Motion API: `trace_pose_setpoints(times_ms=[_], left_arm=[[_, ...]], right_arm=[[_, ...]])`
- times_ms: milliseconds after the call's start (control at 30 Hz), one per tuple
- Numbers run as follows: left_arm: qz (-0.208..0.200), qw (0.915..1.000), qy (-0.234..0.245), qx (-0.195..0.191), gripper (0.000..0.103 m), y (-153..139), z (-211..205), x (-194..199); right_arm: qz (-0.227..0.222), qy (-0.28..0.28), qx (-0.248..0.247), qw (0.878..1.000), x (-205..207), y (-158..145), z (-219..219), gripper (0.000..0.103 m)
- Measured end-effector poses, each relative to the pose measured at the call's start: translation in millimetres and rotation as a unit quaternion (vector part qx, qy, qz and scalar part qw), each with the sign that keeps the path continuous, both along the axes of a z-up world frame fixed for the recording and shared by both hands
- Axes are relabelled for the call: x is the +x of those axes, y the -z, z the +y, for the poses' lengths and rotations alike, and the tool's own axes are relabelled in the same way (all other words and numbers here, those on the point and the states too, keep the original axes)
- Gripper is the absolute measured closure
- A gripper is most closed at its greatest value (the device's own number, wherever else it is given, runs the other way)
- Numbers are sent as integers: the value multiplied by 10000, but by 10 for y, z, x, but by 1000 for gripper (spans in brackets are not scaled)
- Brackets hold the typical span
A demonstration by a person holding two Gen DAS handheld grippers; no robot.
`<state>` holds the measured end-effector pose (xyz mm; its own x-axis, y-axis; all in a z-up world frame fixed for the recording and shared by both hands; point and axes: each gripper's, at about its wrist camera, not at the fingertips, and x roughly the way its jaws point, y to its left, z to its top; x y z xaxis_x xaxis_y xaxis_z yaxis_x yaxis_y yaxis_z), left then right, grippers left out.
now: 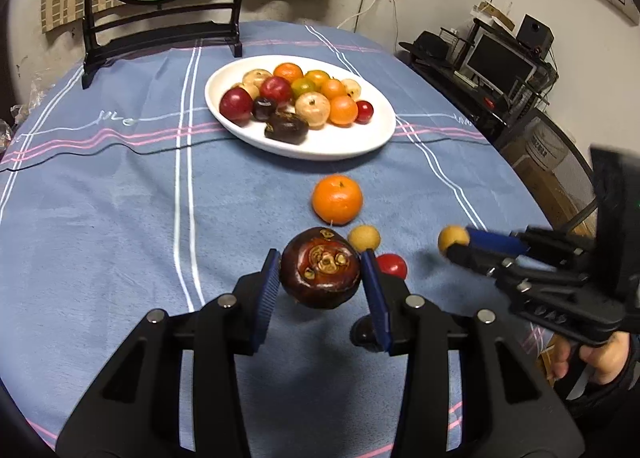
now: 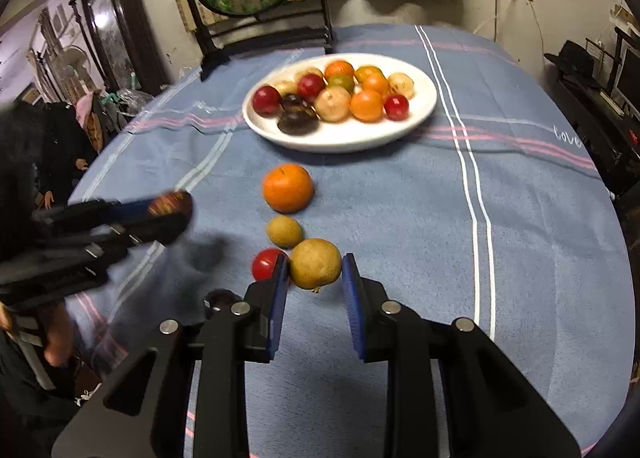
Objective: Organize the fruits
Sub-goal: 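Carry both fruits over the white plate, lower them and open both tools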
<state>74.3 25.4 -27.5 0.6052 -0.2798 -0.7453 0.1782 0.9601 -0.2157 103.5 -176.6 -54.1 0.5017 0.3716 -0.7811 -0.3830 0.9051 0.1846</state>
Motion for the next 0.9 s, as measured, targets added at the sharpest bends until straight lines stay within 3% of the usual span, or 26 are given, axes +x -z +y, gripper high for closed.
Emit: trace_pose_setpoints(times_ms=[367,467,900], left_arm=[[-178,9998,-122,-47,61,-161,107,-36],[-191,9997,-144,-52,61,-180,137,-40],[-198,9995,-232,-53,61,-239,200,81]], right_arm=[[427,-119,-78,9990,325,342,134,74],[307,-146,-237,9991,351,339,208,74],[48,-110,-81,9999,259,40,87,75]])
